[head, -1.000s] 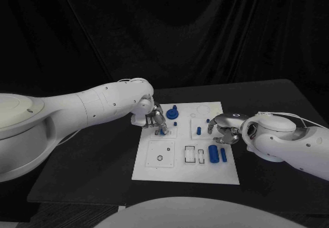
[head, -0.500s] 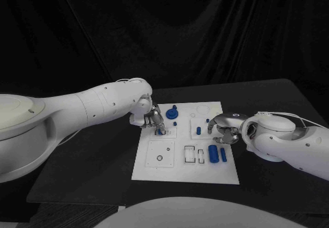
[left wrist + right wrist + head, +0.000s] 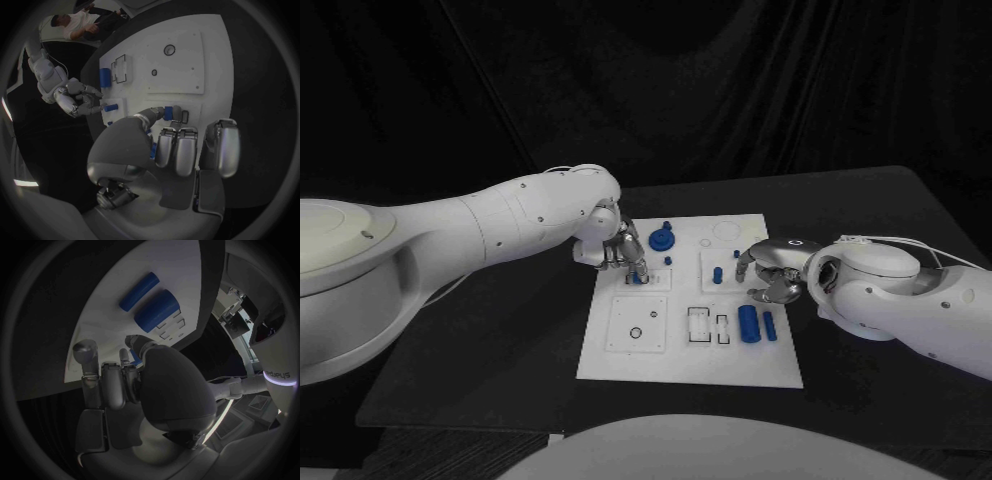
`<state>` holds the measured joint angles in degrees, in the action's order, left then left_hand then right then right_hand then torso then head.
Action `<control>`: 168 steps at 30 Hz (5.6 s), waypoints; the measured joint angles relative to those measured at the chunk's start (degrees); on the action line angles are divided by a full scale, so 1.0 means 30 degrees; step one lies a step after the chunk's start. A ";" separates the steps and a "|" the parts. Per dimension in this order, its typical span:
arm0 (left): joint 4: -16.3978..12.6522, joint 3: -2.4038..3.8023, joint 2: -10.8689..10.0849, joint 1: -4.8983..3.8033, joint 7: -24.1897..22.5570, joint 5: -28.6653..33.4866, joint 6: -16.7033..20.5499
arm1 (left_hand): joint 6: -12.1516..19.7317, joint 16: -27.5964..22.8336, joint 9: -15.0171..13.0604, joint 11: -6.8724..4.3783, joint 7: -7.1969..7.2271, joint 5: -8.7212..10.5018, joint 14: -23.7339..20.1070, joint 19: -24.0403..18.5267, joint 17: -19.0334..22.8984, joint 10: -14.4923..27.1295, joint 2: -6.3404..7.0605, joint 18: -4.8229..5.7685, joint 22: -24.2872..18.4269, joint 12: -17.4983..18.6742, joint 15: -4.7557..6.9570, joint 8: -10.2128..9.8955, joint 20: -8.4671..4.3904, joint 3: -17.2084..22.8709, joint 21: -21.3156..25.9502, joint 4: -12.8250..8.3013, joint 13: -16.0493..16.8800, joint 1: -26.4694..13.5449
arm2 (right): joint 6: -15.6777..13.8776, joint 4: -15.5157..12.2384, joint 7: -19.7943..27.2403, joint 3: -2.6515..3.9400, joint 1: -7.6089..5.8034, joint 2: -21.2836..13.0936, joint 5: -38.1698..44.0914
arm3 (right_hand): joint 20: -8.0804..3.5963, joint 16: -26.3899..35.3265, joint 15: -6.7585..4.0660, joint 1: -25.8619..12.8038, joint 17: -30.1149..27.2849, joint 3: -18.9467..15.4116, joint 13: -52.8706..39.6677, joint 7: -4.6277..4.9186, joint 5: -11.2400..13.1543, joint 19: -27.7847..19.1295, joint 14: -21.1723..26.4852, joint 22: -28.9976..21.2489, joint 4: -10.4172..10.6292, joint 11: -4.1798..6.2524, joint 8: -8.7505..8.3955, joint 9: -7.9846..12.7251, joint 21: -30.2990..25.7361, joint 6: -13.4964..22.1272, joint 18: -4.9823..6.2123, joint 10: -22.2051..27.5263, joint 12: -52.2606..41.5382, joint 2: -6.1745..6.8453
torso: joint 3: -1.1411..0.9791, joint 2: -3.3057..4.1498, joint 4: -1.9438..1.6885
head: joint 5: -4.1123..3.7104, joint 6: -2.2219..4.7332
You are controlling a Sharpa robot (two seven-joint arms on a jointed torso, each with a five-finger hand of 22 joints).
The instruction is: Assemble the parts on the task board
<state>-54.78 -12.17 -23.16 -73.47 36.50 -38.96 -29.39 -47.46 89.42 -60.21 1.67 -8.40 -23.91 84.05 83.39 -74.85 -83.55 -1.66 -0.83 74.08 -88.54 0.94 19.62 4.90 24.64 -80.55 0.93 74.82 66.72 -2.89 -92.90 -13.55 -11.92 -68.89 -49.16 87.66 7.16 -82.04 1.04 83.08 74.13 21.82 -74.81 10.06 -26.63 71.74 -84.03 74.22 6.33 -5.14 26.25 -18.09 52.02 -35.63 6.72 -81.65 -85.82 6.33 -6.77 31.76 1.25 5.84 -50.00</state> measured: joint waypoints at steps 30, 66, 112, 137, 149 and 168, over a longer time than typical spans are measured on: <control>0.0422 0.0042 0.0364 0.0133 -0.0381 0.0060 0.0137 | 0.0001 0.0000 -0.0030 0.0018 -0.0002 0.0210 0.0000 0.0000 0.0000 -0.0018 0.0000 0.0000 0.0000 0.0000 -0.0001 0.0152 0.0001 0.0079 0.0002 -0.0079 0.0000 0.0000 | 0.0011 0.0000 -0.0007 0.0000 0.0049 -0.0009 0.0000 | 0.0000 0.0000 0.0001 0.0000 0.0000 0.0000 0.0000 0.0000 0.0000 -0.0001 0.0001 0.0000 0.0000 -0.0197 0.0002 0.0003 0.0000 0.0000 0.0000 0.0202 0.0000 0.0000 | -0.0015 -0.0007 -0.0011 | -0.0027 0.0000; -0.0839 0.0033 -0.0342 0.0199 -0.0557 0.0091 0.1216 | 0.0035 0.0000 -0.0302 0.0021 -0.0036 0.0212 0.0000 -0.0001 0.0000 -0.0019 0.0000 -0.0001 0.0000 0.0000 -0.0001 0.0223 0.0002 0.0129 0.0002 -0.0126 0.0000 0.0000 | 0.0011 0.0043 -0.0007 0.0000 0.0132 -0.0013 -0.0002 | 0.0000 0.0001 0.0002 0.0000 0.0000 0.0001 0.0000 0.0000 0.0000 -0.0003 0.0001 0.0000 -0.0001 -0.0196 0.0055 0.0005 -0.0001 0.0000 0.0000 0.0204 0.0000 0.0000 | -0.0002 -0.0026 -0.0016 | 0.0022 0.0000; -0.1545 0.0038 -0.0778 0.0160 -0.0723 -0.1450 0.2359 | 0.0065 0.0000 -0.0308 0.0029 -0.0065 0.0371 0.0000 -0.0002 -0.0001 -0.0029 -0.0001 0.0000 0.0000 0.0000 -0.0001 0.0223 0.0003 0.0205 0.0007 -0.0052 0.0000 -0.0001 | 0.0009 0.0146 -0.0001 0.0008 0.0222 0.0016 -0.0003 | -0.0030 0.0001 0.0003 0.0000 0.0000 0.0001 0.0000 0.0001 0.0000 -0.0037 0.0002 0.0000 -0.0002 -0.0133 0.0145 0.0007 -0.0003 -0.0004 -0.0001 0.0268 0.0000 0.0000 | -0.0009 -0.0029 -0.0027 | 0.0070 0.0000; -0.0938 0.0043 -0.0293 0.0169 -0.0864 -0.1480 0.2133 | 0.0065 0.0000 -0.0419 0.0031 -0.0065 0.0371 0.0000 -0.0003 -0.0001 -0.0031 -0.0001 -0.0001 0.0000 -0.0001 -0.0001 0.0289 0.0003 0.0207 0.0009 -0.0053 -0.0001 -0.0001 | 0.0009 0.0123 -0.0002 0.0011 0.0222 0.0009 -0.0003 | 0.0102 0.0002 0.0122 0.0000 0.0000 0.0002 0.0000 0.0001 0.0000 -0.0171 -0.0114 0.0000 -0.0004 -0.0133 0.0146 0.0007 -0.0003 -0.0004 0.0000 0.0268 0.0000 -0.0001 | -0.0013 -0.0018 -0.0009 | 0.0097 0.0000; -0.0844 0.0032 -0.0108 0.0236 -0.0860 -0.1492 0.1996 | 0.0069 0.0000 -0.0390 0.0032 -0.0064 0.0371 0.0000 -0.0005 0.0000 -0.0030 -0.0001 0.0000 0.0000 0.0000 -0.0001 0.0218 0.0004 0.0211 0.0012 -0.0056 0.0000 -0.0001 | 0.0011 0.0131 -0.0004 0.0004 0.0223 0.0035 -0.0003 | 0.0103 0.0002 0.0122 0.0000 0.0000 0.0002 0.0000 0.0001 0.0000 -0.0169 -0.0114 0.0000 -0.0005 -0.0133 0.0146 0.0012 -0.0003 -0.0004 -0.0001 0.0268 0.0000 0.0000 | -0.0013 -0.0037 -0.0018 | 0.0086 0.0000; -0.0795 0.0033 -0.0086 0.0255 -0.0847 -0.1522 0.1931 | 0.0069 0.0000 -0.0390 0.0032 -0.0064 0.0371 0.0000 -0.0010 0.0000 -0.0031 -0.0001 0.0000 0.0000 0.0000 -0.0002 0.0217 0.0004 0.0237 0.0013 -0.0078 0.0000 -0.0001 | 0.0013 0.0139 -0.0017 0.0003 0.0227 0.0074 -0.0004 | 0.0037 0.0003 0.0122 0.0002 0.0000 0.0237 0.0000 0.0001 0.0000 -0.0241 -0.0114 0.0000 -0.0238 -0.0134 0.0146 0.0023 -0.0223 -0.0004 0.0001 0.0270 0.0000 -0.0001 | -0.0007 -0.0038 -0.0018 | 0.0110 0.0000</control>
<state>-57.17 -12.07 -23.41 -72.71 33.96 -43.53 -23.59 -47.25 89.41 -61.38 1.77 -8.59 -22.80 84.05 83.36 -74.85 -83.65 -1.67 -0.83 74.08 -88.54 0.93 20.28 4.92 25.35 -80.51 0.70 74.82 66.72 -2.85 -92.48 -13.60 -11.91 -68.22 -48.93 87.65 7.27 -82.03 1.41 83.08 74.13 22.53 -74.81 10.06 -26.63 71.01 -84.37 74.22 5.61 -5.54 26.69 -18.03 51.35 -35.64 6.73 -80.84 -85.81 6.32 -6.80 31.64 1.20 6.17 -50.00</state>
